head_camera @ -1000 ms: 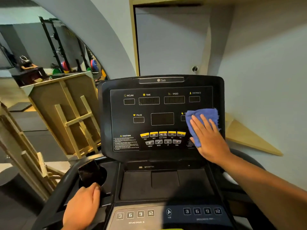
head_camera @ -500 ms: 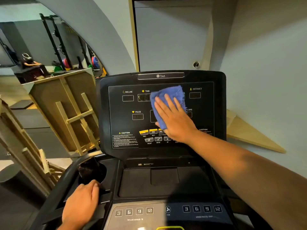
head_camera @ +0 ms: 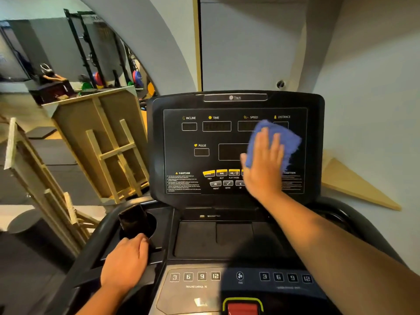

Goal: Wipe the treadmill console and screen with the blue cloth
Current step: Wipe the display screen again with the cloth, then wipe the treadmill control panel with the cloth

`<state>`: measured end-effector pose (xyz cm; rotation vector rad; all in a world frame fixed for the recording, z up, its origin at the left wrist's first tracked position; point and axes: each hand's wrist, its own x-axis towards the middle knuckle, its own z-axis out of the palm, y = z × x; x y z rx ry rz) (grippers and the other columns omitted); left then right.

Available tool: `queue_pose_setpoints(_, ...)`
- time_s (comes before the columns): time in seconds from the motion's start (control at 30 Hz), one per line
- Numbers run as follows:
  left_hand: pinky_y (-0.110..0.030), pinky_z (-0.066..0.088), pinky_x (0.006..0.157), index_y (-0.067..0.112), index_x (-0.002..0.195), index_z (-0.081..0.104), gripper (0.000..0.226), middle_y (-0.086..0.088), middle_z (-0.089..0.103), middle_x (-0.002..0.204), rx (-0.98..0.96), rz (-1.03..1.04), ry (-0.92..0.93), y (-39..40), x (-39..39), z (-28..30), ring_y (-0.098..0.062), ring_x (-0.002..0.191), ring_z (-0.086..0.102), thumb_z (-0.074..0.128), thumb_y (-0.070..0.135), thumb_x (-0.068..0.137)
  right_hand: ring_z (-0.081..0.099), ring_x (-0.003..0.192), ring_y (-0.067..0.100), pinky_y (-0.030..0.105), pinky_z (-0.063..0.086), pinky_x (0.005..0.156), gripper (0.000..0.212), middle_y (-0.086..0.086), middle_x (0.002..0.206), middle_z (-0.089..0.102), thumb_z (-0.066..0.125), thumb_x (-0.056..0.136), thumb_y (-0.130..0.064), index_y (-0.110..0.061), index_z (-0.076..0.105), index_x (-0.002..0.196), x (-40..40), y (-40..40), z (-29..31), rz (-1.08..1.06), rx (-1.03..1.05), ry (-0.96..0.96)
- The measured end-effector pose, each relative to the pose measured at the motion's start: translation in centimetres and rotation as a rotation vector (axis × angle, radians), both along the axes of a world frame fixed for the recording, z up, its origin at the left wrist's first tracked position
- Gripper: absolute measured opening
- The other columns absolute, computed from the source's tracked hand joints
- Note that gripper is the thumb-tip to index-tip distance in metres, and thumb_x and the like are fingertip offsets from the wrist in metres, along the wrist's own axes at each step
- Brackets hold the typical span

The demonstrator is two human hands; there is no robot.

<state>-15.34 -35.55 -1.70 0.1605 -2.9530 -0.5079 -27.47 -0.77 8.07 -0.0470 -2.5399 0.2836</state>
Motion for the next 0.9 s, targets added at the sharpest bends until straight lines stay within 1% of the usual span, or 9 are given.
queue_pose_setpoints(0.13,-0.031,0.044,0.06,0.033,0.078,0.05,0.032,0.008,0.056,0.069,-0.004,-0.023,0.001,-0.3,-0.1,-0.4,-0.005,0.071,0.052,0.031,0.035,0.103,-0.004,0.154,0.033,0.054,0.008,0.123,0.073,0.007,0.168,0.009,0.026,0.101,-0.053,-0.01,0.013,0.159,1.8,-7.3,-3.0,0.343,0.274,-0.079)
queue_pose_setpoints(0.27,-0.037,0.051,0.065,0.034,0.086,0.054,0.031,0.007,0.056,0.073,0.0,-0.037,0.011,-0.6,-0.3,-0.8,-0.008,0.074,0.055,0.028,0.038,0.103,-0.002,0.155,0.024,0.048,0.004,0.123,0.066,0.002,0.167,0.015,0.032,0.104,-0.049,-0.014,0.018,0.159,5.0,-7.0,-6.9,0.565,0.415,-0.206)
queue_pose_setpoints(0.4,-0.037,0.051,0.067,0.034,0.091,0.054,0.033,0.006,0.058,0.077,0.004,-0.05,-0.009,-0.9,-0.3,-1.1,-0.012,0.078,0.057,0.024,0.04,0.102,-0.023,0.148,0.004,0.036,-0.01,0.123,0.06,-0.008,0.166,-0.001,0.034,0.107,-0.043,-0.024,0.013,0.16,6.7,-5.3,-7.4,0.619,0.255,-0.329)
queue_pose_setpoints(0.53,-0.039,0.051,0.072,0.033,0.095,0.058,0.033,0.005,0.06,0.083,0.043,-0.099,-0.036,-1.0,0.0,-0.5,-0.014,0.082,0.057,0.026,0.039,0.103,-0.003,0.146,0.002,0.03,-0.002,0.124,0.054,-0.006,0.164,0.017,0.045,0.105,-0.033,-0.025,0.029,0.156,8.2,-5.0,-5.7,0.61,0.066,-0.382)
queue_pose_setpoints(0.67,-0.039,0.049,0.081,0.033,0.101,0.065,0.035,0.009,0.065,0.094,0.117,-0.242,0.053,-1.8,1.0,-0.8,-0.011,0.088,0.054,0.03,0.038,0.1,0.022,0.15,0.014,0.026,0.013,0.119,0.046,-0.005,0.158,0.034,0.041,0.105,-0.036,-0.029,0.039,0.151,10.8,-4.0,-4.2,0.477,-0.113,-0.47)
queue_pose_setpoints(0.73,-0.035,0.046,0.084,0.03,0.103,0.066,0.031,0.01,0.062,0.096,0.215,-0.266,0.119,-1.9,2.3,-1.6,-0.01,0.091,0.052,0.036,0.036,0.098,0.044,0.134,0.001,0.014,0.028,0.103,0.034,-0.012,0.132,0.056,0.04,0.107,-0.032,-0.028,0.054,0.138,13.2,-4.4,-2.5,0.393,-0.301,-0.507)
queue_pose_setpoints(0.8,-0.029,0.042,0.089,0.026,0.104,0.065,0.022,0.01,0.058,0.102,0.289,-0.281,0.192,-1.6,4.2,-2.1,-0.009,0.098,0.049,0.046,0.03,0.095,0.056,0.088,-0.024,0.0,0.036,0.075,0.026,-0.021,0.091,0.059,0.038,0.108,-0.026,-0.035,0.062,0.104,15.7,-5.1,-1.1,0.33,-0.497,-0.504)
queue_pose_setpoints(0.87,-0.023,0.037,0.09,0.024,0.102,0.064,0.018,0.01,0.054,0.104,0.326,-0.27,0.267,-1.3,6.1,-2.3,-0.009,0.103,0.046,0.051,0.025,0.09,0.055,0.062,-0.021,-0.001,0.038,0.059,0.035,-0.022,0.08,0.055,0.034,0.109,-0.026,-0.044,0.057,0.09,17.8,-5.8,-0.6,0.291,-0.606,-0.468)
queue_pose_setpoints(0.9,-0.022,0.037,0.089,0.023,0.1,0.064,0.016,0.01,0.054,0.102,0.334,-0.264,0.289,-1.1,6.8,-2.5,-0.009,0.101,0.045,0.053,0.022,0.089,0.058,0.058,-0.008,0.003,0.041,0.055,0.036,-0.015,0.084,0.062,0.032,0.109,-0.029,-0.044,0.063,0.097,18.7,-6.0,-0.8,0.276,-0.655,-0.466)
